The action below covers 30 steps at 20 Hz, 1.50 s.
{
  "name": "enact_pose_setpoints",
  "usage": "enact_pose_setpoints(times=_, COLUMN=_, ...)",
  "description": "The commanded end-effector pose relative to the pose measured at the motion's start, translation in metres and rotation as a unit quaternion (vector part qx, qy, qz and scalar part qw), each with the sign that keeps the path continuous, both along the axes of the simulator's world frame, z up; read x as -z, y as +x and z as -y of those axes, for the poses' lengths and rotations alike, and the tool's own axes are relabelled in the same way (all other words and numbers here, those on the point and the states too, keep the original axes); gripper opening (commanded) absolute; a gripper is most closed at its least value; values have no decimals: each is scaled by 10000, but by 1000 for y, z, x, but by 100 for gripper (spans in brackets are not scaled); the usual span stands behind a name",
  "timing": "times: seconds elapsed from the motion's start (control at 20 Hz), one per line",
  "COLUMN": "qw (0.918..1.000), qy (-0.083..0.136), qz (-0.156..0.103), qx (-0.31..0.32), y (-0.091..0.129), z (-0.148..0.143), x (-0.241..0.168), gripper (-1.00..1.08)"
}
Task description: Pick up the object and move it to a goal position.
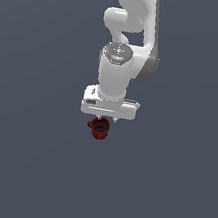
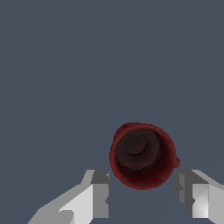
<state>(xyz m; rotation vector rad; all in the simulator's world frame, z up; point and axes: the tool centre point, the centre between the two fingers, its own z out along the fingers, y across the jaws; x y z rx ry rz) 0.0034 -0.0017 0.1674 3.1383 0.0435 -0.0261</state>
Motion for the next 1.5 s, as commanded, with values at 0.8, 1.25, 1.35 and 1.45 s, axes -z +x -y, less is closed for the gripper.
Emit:
enact_pose_setpoints(times=0.8, qw=9974, qy=207, qz=91, qx=-690, y=-6, z=1, x=13, gripper=28)
enact_pose_setpoints(times=1.25, qw=9862, qy=434, qz=266, qx=-1573, y=-15, z=2, x=28, gripper=28)
enact_pose_setpoints(times=1.35, qw=9825, qy=479, qz=314, qx=-1774, y=-17, z=3, x=31, gripper=28)
enact_pose_setpoints(times=1.45, qw=9783, qy=520, qz=364, qx=-1974, y=-19, z=3, x=34, gripper=28)
